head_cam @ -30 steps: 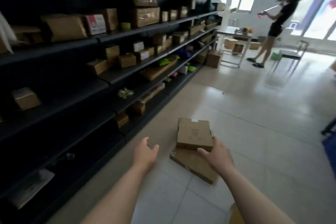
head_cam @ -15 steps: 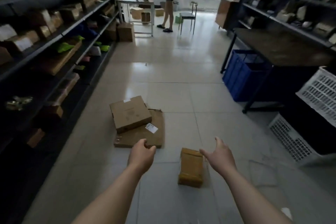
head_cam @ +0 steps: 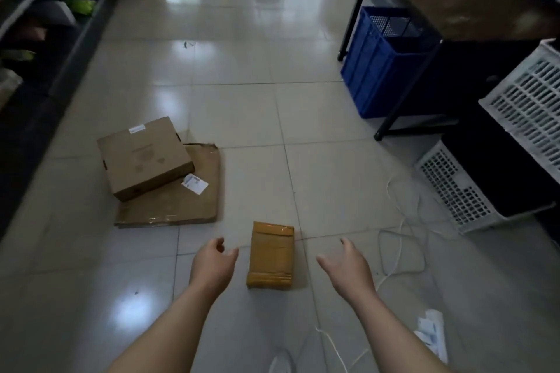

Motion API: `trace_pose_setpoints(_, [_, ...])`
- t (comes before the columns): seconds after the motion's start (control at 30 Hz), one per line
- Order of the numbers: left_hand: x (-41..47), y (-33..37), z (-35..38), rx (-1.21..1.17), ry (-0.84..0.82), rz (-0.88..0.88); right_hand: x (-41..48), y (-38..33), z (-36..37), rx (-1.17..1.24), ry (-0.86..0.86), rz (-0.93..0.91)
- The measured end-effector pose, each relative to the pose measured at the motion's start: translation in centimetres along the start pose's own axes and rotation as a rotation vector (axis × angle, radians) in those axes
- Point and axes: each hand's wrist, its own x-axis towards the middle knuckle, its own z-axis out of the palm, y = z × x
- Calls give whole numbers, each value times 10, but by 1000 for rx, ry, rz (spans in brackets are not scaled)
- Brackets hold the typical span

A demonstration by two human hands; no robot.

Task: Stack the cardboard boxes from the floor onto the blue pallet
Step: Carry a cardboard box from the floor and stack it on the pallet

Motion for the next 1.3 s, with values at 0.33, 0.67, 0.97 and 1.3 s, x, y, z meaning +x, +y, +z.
trace_pose_setpoints(0.33, [147,-41,118,65,-11,-82,158,65,94,-27,-66,56])
trace_pose_setpoints(0.67, [299,-133,229,139,-30,-144,277,122,251,79,-178,122])
trace_pose_setpoints(0.97, [369,-205,290,209,-79,-209,331,150,350,298,-310,262])
trace_pose_setpoints(1.3, [381,-222,262,130,-34,-237,328,115,390,245,-322,163])
